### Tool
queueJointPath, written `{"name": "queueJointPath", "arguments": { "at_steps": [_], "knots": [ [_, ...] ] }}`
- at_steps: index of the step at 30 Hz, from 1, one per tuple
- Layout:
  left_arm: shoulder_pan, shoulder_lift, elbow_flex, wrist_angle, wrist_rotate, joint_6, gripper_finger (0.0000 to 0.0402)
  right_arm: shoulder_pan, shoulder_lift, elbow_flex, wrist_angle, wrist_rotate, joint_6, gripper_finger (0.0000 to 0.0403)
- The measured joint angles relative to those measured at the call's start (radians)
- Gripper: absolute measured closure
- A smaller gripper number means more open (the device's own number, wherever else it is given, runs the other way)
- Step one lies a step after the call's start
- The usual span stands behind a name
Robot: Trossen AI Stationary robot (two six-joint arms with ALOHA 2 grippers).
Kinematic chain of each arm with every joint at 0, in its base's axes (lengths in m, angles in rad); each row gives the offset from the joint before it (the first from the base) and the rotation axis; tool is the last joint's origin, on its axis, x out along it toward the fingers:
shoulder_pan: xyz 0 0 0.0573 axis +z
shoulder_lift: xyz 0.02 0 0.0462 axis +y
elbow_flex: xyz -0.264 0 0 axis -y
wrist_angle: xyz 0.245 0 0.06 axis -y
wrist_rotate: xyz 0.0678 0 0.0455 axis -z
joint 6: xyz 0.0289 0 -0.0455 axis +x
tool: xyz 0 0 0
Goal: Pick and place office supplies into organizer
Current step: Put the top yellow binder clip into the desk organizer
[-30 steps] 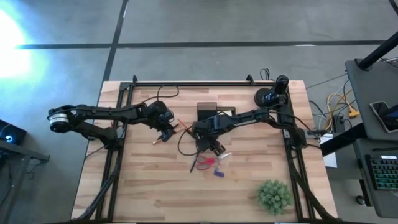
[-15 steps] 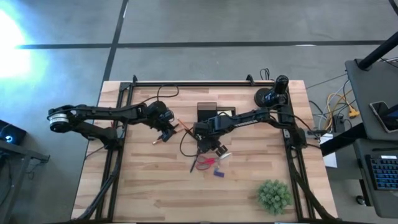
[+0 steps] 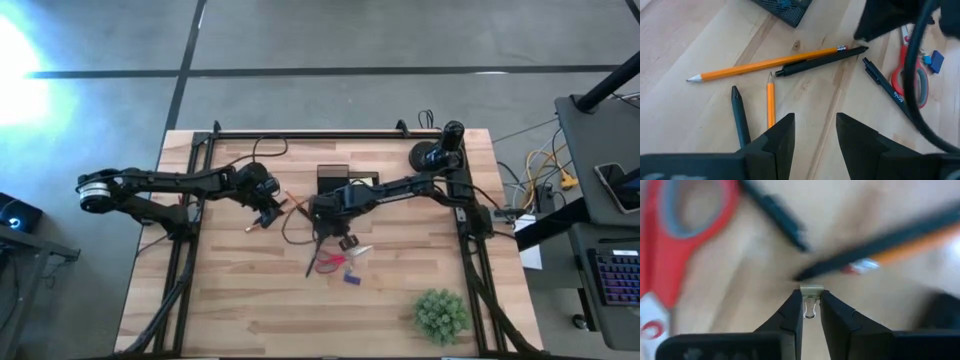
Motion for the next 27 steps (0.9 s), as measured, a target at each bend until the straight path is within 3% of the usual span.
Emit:
{"name": "queueJointPath", "arguments": {
  "at_steps": [4, 7, 10, 21, 27],
  "knots": [
    [0.000, 0.000, 0.006, 0.000, 0.000, 0.005, 0.0272, -0.007, -0.076, 0.016, -0.032, 0.098, 0.178, 0.0353],
    [0.000, 0.000, 0.006, 0.000, 0.000, 0.005, 0.0272, -0.023, -0.124, 0.016, -0.111, 0.228, 0.483, 0.0349],
    [0.000, 0.000, 0.005, 0.000, 0.000, 0.005, 0.0272, -0.062, -0.139, 0.008, -0.137, 0.182, 0.733, 0.0346],
    [0.000, 0.000, 0.002, 0.000, 0.001, 0.039, 0.0272, -0.196, -0.052, 0.014, -0.055, 0.113, 0.924, 0.0344],
    [0.000, 0.000, 0.000, 0.000, -0.001, 0.062, 0.0272, -0.212, -0.048, 0.034, -0.026, 0.105, 0.936, 0.0344]
  ]
}}
